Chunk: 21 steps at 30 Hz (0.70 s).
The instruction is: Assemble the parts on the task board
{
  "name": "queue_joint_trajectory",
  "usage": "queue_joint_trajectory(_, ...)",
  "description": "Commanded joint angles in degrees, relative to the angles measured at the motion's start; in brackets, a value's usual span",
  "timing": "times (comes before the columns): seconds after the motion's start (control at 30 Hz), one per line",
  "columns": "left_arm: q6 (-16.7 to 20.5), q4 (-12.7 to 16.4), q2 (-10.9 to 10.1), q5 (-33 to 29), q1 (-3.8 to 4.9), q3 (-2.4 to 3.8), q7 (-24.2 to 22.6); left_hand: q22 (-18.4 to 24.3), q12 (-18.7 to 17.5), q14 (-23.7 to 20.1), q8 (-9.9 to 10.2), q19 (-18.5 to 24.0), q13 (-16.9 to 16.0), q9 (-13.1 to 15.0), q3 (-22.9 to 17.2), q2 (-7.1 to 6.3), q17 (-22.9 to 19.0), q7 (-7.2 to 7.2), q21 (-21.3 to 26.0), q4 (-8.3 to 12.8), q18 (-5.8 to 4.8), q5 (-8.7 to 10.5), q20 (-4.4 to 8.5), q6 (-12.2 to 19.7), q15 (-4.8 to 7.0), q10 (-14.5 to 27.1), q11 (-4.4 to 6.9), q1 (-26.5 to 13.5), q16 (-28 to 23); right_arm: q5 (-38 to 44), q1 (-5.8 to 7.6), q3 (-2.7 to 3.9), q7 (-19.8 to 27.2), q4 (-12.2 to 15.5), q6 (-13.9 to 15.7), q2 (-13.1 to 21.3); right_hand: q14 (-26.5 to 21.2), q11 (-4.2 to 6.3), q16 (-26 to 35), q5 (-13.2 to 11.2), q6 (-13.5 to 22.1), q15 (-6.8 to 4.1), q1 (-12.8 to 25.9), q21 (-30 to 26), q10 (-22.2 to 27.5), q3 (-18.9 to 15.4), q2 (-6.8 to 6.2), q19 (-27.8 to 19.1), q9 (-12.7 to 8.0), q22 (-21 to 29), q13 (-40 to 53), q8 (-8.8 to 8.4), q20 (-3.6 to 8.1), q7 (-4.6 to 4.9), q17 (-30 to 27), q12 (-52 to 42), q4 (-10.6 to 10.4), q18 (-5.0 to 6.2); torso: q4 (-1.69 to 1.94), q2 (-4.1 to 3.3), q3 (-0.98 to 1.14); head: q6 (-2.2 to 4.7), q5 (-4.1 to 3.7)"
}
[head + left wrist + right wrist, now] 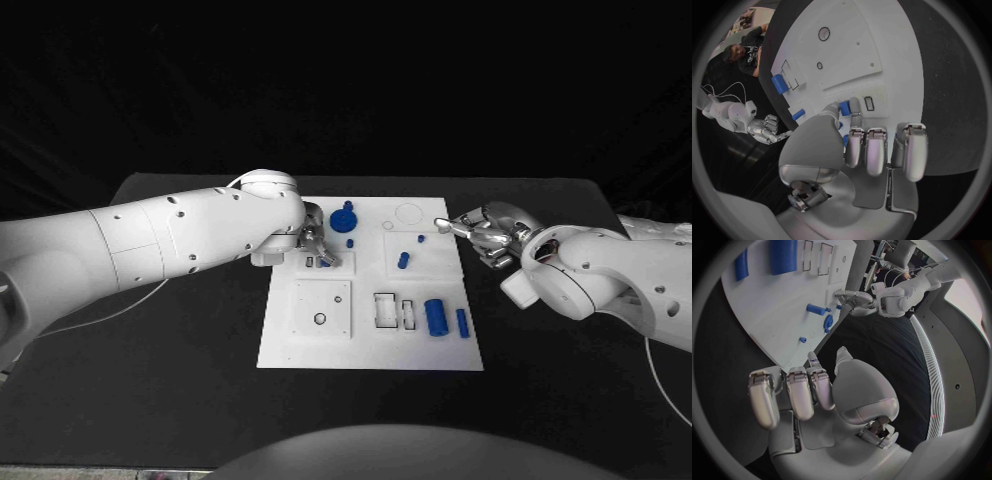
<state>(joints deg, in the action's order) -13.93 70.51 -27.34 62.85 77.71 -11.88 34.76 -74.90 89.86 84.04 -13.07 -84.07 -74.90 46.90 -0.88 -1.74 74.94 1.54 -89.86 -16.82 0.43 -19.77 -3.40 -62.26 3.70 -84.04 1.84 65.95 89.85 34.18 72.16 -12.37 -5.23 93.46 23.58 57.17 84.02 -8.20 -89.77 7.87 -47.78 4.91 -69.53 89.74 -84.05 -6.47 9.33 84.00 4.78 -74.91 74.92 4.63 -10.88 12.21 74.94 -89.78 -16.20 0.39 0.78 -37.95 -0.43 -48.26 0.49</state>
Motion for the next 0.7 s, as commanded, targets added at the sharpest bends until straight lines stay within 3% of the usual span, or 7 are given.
queue_joint_trajectory(0.03,-0.48,-0.11,0.14,0.03,-0.15,-0.09,0.06,-15.1,0.14,5.96,0.24,-5.93,-15.1,0.1,0.51,0.29,15.06,0.47,-0.14,-0.01,-0.43,0.72,-0.22,0.0,-0.24,-5.96,-0.49,-0.6,0.15,0.2,-0.04,-0.01,0.01,0.08,-0.87,-0.03,5.98,-0.52,-0.23,0.3,0.25,0.35,-0.07,0.26,-5.95,-0.41,0.35,6.0,0.08,-15.09,15.08,0.28,-0.57,0.6,15.06,-0.22,0.07,-0.39,0.03,0.01,0.01,0.04,-0.01)
queue_joint_trajectory(0.2,0.05,-0.34,0.13,0.15,-0.15,-0.09,0.14,-15.1,0.14,5.96,0.26,-5.93,-15.1,0.31,1.82,0.89,15.06,0.55,-0.14,0.01,-0.43,3.6,-0.31,-0.1,-0.34,-5.96,-0.58,-1.76,0.15,0.2,-0.04,-0.01,-0.01,0.06,-0.89,-0.02,5.98,-0.52,-0.23,0.3,0.25,0.35,-0.07,0.26,-5.95,-0.41,0.35,6.0,0.08,-15.09,15.08,0.28,-0.57,0.6,15.06,-0.22,0.07,-0.39,0.0,0.01,-0.02,-0.11,0.02)
queue_joint_trajectory(0.43,1.78,-0.37,-0.01,0.48,-0.16,-0.09,-0.35,-15.1,0.14,5.96,0.16,-5.93,-15.1,0.62,3.33,1.4,15.06,0.59,-0.14,-0.03,-0.43,5.83,-0.37,-0.31,-0.37,-5.96,-0.61,-3.07,0.15,0.2,-0.05,-0.01,-0.02,0.04,-0.91,0.04,5.98,-0.52,-0.23,0.3,0.25,0.35,-0.07,0.26,-5.95,-0.41,0.35,6.0,0.08,-15.09,15.08,0.28,-0.57,0.6,15.06,-0.22,0.07,-0.39,-0.01,0.02,-0.02,-0.07,0.04)
queue_joint_trajectory(0.6,4.5,-0.1,-0.32,0.81,-0.16,-0.08,-1.4,-15.1,0.14,5.96,-0.2,-5.93,-15.1,1.22,6.08,2.02,15.06,0.6,-0.14,-0.04,-0.43,10.68,-0.41,-0.76,-0.39,-5.96,-0.63,-6.97,0.15,0.2,-0.06,-0.01,-0.01,0.03,-0.93,0.02,5.98,-0.52,-0.23,0.3,0.25,0.35,-0.07,0.26,-5.95,-0.41,0.35,6.0,0.08,-15.09,15.08,0.28,-0.57,0.6,15.06,-0.22,0.07,-0.39,0.02,-0.01,0.0,0.05,-0.01)
queue_joint_trajectory(0.7,5.76,0.05,-0.53,0.91,-0.16,-0.08,-1.84,-15.1,0.14,5.96,-0.41,-5.93,-15.1,1.55,6.81,2.29,15.06,0.57,-0.14,-0.02,-0.43,11.99,-0.4,-0.98,-0.37,-5.96,-0.59,-7.76,0.15,0.2,-0.07,-0.01,0.02,0.02,-0.94,0.01,5.98,-0.53,-0.23,0.3,0.27,0.35,-0.09,0.26,-5.95,-0.46,0.4,6.0,0.09,-15.09,15.08,0.28,-0.57,0.6,15.06,-0.22,0.03,-0.39,0.01,0.03,-0.01,0.04,-0.02)
